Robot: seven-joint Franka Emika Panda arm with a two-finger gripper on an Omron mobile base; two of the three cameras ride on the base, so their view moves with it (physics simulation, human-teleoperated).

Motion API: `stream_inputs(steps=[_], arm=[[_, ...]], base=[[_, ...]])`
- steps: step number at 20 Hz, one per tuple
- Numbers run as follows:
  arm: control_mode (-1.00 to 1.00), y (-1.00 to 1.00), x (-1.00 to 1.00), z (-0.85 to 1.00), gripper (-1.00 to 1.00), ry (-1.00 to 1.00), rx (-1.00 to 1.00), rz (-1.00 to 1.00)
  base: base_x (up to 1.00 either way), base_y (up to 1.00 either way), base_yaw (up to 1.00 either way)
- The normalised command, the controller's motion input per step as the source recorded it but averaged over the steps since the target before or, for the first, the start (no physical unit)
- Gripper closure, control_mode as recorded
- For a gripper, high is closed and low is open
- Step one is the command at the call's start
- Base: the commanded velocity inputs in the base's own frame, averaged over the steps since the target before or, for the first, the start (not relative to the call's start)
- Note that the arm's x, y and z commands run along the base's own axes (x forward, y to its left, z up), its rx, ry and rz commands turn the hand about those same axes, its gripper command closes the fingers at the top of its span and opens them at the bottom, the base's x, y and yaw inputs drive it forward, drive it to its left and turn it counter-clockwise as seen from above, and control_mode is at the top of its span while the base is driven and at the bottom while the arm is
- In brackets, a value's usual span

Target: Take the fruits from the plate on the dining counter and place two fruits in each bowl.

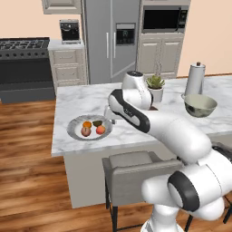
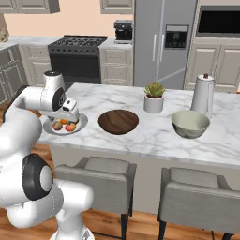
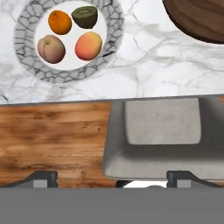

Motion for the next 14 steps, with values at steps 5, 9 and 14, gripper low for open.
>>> stream_inputs(steps=[5, 9, 14], arm=[[-1.0, 0.06, 0.05, 0.0, -1.0, 0.0, 0.0, 0.0], [-1.0, 0.14, 0.6, -0.21, -1.0, -0.03, 0.0, 0.0], [-1.0, 0.24, 0.61, -0.26, -1.0, -0.02, 0.0, 0.0]], base=[[0.0, 0.0, 0.0], [0.0, 0.0, 0.0], [0.0, 0.0, 0.0]])
